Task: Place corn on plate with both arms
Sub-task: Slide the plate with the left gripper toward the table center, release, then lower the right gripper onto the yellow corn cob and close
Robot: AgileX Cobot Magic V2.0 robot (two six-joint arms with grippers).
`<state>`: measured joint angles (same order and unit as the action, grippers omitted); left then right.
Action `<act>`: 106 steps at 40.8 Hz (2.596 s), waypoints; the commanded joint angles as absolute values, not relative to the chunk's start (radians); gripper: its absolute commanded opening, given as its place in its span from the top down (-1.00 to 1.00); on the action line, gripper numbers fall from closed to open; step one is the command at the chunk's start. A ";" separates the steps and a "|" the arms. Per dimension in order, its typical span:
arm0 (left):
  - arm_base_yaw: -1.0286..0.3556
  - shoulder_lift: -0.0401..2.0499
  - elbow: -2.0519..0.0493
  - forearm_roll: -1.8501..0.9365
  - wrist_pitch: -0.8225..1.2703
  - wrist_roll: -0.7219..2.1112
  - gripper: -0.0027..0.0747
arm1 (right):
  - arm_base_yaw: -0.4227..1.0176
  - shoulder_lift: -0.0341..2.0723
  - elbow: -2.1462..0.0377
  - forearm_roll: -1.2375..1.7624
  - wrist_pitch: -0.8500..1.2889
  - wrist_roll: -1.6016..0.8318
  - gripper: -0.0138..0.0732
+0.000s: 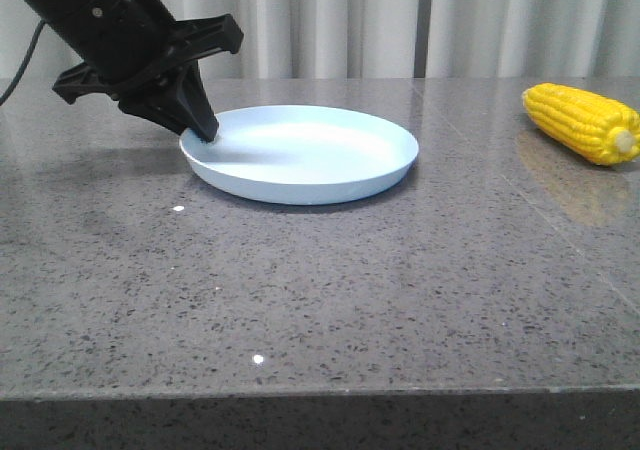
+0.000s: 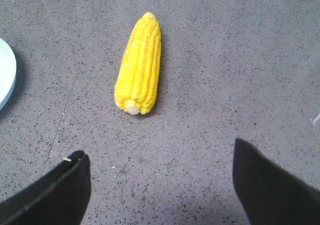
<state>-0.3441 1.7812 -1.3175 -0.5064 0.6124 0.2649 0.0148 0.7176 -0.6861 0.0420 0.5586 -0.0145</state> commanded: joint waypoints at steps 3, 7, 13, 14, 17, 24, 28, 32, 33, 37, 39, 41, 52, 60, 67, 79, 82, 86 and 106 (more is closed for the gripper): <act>-0.351 1.720 -1.343 -0.536 0.575 0.255 0.17 | 0.008 0.719 -0.719 0.033 0.491 -0.021 -0.70; -0.347 1.679 -1.343 -0.514 0.576 0.255 -0.16 | 0.008 0.719 -0.719 0.033 0.491 -0.021 -0.70; -0.358 1.566 -1.343 -0.409 0.609 0.255 -0.21 | 0.008 0.719 -0.719 0.033 0.491 -0.021 -0.70; -0.360 1.553 -1.343 -0.390 0.619 0.255 -0.21 | 0.008 0.719 -0.719 0.033 0.491 -0.021 -0.70; -0.380 1.476 -1.338 -0.332 0.652 0.255 -0.21 | 0.008 0.719 -0.719 0.033 0.491 -0.021 -0.70; -0.424 1.274 -1.249 -0.265 0.645 0.261 -0.21 | 0.008 0.719 -0.719 0.033 0.491 -0.021 -0.70; -0.430 1.158 -1.180 -0.257 0.645 0.262 -0.21 | 0.008 0.719 -0.719 0.033 0.491 -0.021 -0.70; -0.430 1.057 -1.106 -0.249 0.645 0.262 -0.21 | 0.008 0.719 -0.719 0.033 0.491 -0.021 -0.70; -0.430 1.027 -1.090 -0.247 0.645 0.262 -0.21 | 0.008 0.719 -0.719 0.033 0.491 -0.021 -0.70; -0.430 0.926 -1.013 -0.242 0.645 0.262 -0.21 | 0.008 0.719 -0.719 0.033 0.491 -0.021 -0.70; -0.430 0.880 -0.979 -0.242 0.645 0.262 -0.21 | 0.008 0.719 -0.719 0.033 0.491 -0.021 -0.70; -0.430 0.841 -0.951 -0.242 0.645 0.262 -0.21 | 0.008 0.719 -0.719 0.033 0.491 -0.021 -0.70; -0.430 0.647 -0.812 -0.242 0.670 0.262 -0.21 | 0.008 0.719 -0.719 0.033 0.491 -0.021 -0.70; -0.430 0.607 -0.789 -0.242 0.668 0.262 -0.21 | 0.008 0.719 -0.719 0.034 0.486 -0.021 -0.70; -0.430 0.607 -0.789 -0.242 0.668 0.262 -0.21 | 0.008 0.723 -0.720 0.034 0.484 -0.021 -0.70; -0.430 0.607 -0.789 -0.242 0.668 0.262 -0.21 | 0.014 0.899 -0.876 0.039 0.628 -0.021 -0.81; -0.430 0.607 -0.789 -0.242 0.668 0.262 -0.21 | 0.014 0.970 -0.936 0.048 0.670 -0.021 -0.81; -0.430 0.607 -0.789 -0.242 0.668 0.262 -0.21 | 0.014 1.060 -1.009 0.063 0.716 -0.021 -0.81; -0.430 0.607 -0.789 -0.242 0.668 0.262 -0.21 | 0.014 1.515 -1.349 0.127 0.768 -0.021 -0.81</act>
<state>-0.4222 0.6079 -0.7628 -0.2266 0.7327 0.2649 0.0148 1.4910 -1.2710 0.1096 0.8042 -0.0145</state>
